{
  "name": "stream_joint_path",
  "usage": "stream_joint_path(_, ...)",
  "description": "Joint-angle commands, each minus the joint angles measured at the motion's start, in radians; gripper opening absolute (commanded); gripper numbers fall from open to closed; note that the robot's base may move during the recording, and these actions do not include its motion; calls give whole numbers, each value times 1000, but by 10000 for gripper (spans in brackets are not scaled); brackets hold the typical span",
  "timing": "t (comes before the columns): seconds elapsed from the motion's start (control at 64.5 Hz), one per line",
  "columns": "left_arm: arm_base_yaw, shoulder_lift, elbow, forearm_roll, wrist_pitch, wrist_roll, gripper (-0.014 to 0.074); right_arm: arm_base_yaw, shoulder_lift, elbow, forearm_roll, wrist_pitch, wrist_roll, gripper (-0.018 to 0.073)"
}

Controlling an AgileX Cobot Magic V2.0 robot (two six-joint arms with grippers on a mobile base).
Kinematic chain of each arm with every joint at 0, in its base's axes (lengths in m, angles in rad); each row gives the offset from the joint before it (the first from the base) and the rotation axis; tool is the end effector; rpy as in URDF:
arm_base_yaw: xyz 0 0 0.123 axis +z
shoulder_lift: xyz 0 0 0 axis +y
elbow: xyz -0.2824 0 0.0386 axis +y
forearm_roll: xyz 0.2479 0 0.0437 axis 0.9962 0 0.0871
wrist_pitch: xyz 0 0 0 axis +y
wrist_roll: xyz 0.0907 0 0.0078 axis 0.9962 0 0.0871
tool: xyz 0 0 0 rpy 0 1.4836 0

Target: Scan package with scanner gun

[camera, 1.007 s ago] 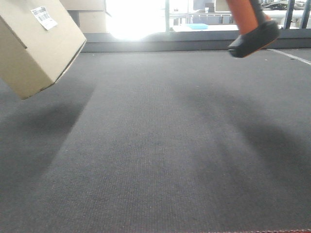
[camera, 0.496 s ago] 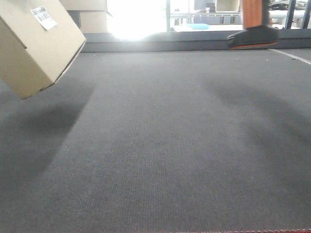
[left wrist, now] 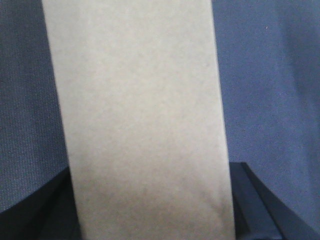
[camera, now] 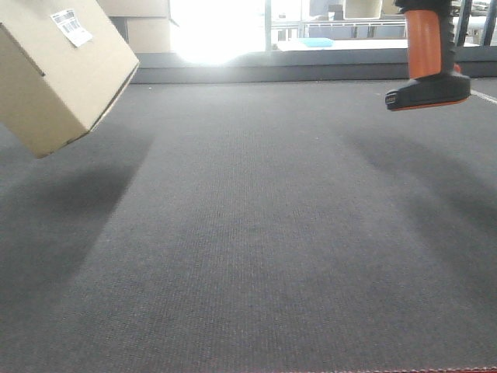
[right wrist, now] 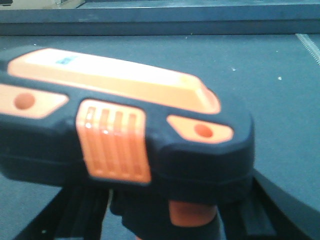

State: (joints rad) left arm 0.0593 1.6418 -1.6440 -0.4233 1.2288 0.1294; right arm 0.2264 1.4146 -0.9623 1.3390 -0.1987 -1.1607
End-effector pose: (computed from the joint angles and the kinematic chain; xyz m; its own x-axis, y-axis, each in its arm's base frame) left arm 0.3451 -0.0148 0.3710 -0.8960 -0.0722 -0.4382 0.0990 0.9294 -0.3556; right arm 0.3168 0.0552 0.3109 -0.3083 0.1032 -0.9457 0.0110 0.9944 0.1049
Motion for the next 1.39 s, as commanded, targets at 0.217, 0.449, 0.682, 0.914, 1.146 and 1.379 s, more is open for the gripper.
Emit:
stream_joint_path(0.217, -2, -13, -6, -19, -8, 3, -111, 19, 41, -3, -352, -137, 448, -158)
stream_joint_path(0.449, -2, -13, -6, -19, -8, 3, -111, 19, 60, 6, -651, -220, 794, -158)
stream_joint_path(0.682, -2, -13, -6, -19, -8, 3, -111, 19, 60, 82, -770, -331, 921, -158)
stream_joint_path(0.914, -2, -13, -6, -24, -8, 3, -111, 19, 74, 136, -927, -417, 927, -158)
stream_joint_path(1.146, -2, -13, -6, -47, -8, 3, -111, 21, 141, 136, -927, -476, 1000, -158)
stream_joint_path(1.379, -2, -13, -6, -49, -8, 3, -111, 23, 215, 136, -922, -575, 1042, -158)
